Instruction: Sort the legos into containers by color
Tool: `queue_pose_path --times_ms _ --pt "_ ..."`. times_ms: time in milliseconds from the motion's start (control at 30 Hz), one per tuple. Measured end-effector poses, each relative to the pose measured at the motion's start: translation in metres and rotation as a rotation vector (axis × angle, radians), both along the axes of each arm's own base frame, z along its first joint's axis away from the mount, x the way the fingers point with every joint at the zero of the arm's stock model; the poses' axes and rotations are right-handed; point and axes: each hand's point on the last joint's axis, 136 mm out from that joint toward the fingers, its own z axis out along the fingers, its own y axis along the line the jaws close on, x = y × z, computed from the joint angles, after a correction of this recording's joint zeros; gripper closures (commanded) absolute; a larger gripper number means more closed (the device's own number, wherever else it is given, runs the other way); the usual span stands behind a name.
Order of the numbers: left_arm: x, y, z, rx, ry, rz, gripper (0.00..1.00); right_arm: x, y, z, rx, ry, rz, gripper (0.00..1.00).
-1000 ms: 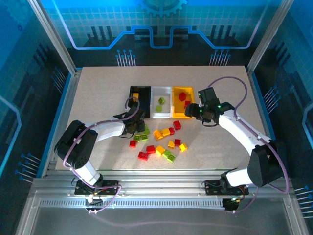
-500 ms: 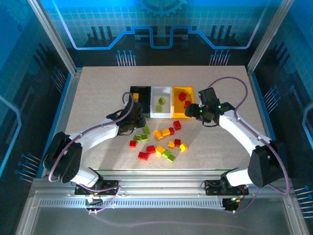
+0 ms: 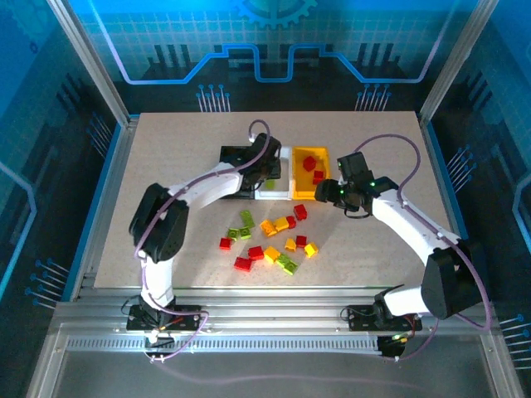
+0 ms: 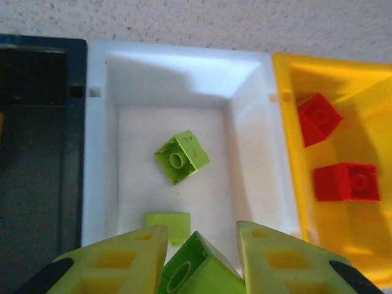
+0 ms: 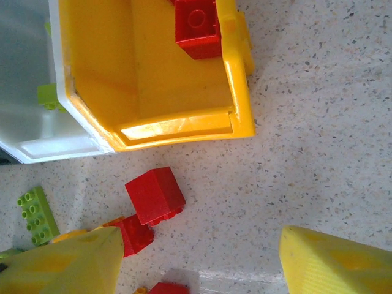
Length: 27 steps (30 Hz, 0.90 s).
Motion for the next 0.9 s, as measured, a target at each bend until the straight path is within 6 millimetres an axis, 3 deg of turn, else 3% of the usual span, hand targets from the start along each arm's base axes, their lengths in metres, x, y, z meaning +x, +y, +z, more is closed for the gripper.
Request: queue_pose_path --times_ms 167,333,433,533,767,900 --pt "0.014 -0.009 -0.017 0.036 0.024 -0.014 0.49 0.0 -0.002 0.004 0.005 -0.01 -0.005 0.3" --pt "0.013 -0.019 -0.008 0.026 0.011 -0.029 0.28 -0.004 0.0 0.002 0.017 0.001 0.006 0.28" --pt "0.003 -0.026 -0.002 0.003 0.011 -0.052 0.16 -0.01 0.0 -0.004 0.013 0.03 0.015 0.27" --pt "-0.02 -0.026 0.012 -0.042 0.009 -0.073 0.01 -0.022 0.003 -0.014 0.006 0.071 0.039 0.27" --pt "-0.097 -0.003 0.064 -0.191 -0.06 -0.109 0.01 -0.073 0.031 -0.049 -0.021 0.204 0.198 0.3" --pt "-0.14 0.027 0.056 -0.227 -0.05 -0.088 0.01 -0.103 0.04 -0.069 -0.041 0.27 0.292 0.31"
